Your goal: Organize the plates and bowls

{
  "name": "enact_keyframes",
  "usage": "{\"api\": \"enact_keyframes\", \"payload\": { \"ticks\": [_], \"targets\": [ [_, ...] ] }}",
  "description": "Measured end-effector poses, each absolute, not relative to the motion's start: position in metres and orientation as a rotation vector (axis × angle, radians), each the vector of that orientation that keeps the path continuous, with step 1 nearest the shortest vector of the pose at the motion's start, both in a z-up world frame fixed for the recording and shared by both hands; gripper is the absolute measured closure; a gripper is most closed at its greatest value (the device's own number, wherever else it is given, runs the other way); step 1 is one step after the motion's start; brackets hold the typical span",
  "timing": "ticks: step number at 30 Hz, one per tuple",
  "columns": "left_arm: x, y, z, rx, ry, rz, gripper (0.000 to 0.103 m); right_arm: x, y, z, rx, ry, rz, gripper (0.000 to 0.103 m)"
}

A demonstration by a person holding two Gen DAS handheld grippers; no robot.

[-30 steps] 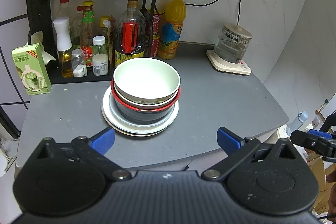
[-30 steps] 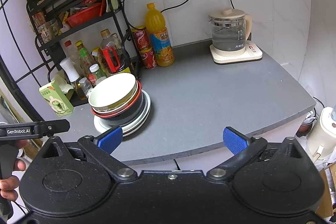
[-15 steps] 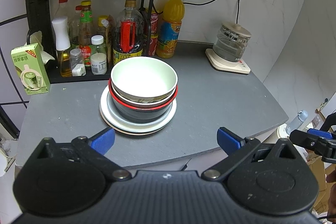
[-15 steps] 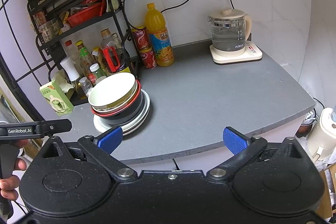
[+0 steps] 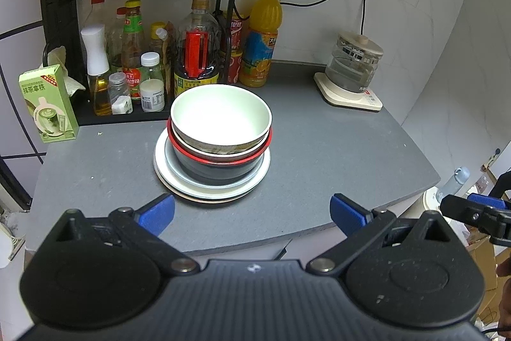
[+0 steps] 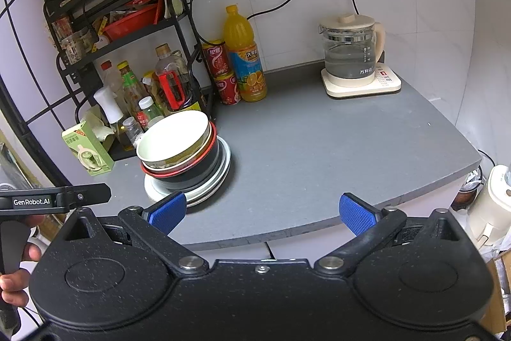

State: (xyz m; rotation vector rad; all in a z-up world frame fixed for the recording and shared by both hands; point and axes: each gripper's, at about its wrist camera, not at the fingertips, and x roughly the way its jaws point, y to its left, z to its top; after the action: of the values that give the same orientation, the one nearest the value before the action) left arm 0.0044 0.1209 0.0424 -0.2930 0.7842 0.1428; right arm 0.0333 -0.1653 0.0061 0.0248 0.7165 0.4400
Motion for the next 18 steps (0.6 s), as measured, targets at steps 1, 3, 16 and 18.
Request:
{"api": "enact_keyframes", "payload": {
  "ticks": [1, 3, 16, 18],
  "targets": [
    [0.0047, 0.1213, 0.0428, -0.294, 0.784, 0.143, 0.001, 0.0334, -0.1654, 0.0062, 0.025, 0.716, 0.440, 0.000],
    [0.0047, 0.1219, 0.0430, -0.292, 0.785, 0.142, 0.001, 0.0331, -0.1653, 0.0060, 0.025, 0.717, 0.440, 0.000],
    [0.0038, 0.1226, 0.0436, -0.280, 0.782, 0.123, 0.001, 0.0321, -0.1660, 0.0066, 0.033, 0.723, 0.450, 0.000],
    [0.0037, 0.1220, 0.0435, -0.278, 0.783, 0.121, 0.001, 0.0310, -0.1663, 0.0076, 0.035, 0.720, 0.452, 0.000]
  ]
}}
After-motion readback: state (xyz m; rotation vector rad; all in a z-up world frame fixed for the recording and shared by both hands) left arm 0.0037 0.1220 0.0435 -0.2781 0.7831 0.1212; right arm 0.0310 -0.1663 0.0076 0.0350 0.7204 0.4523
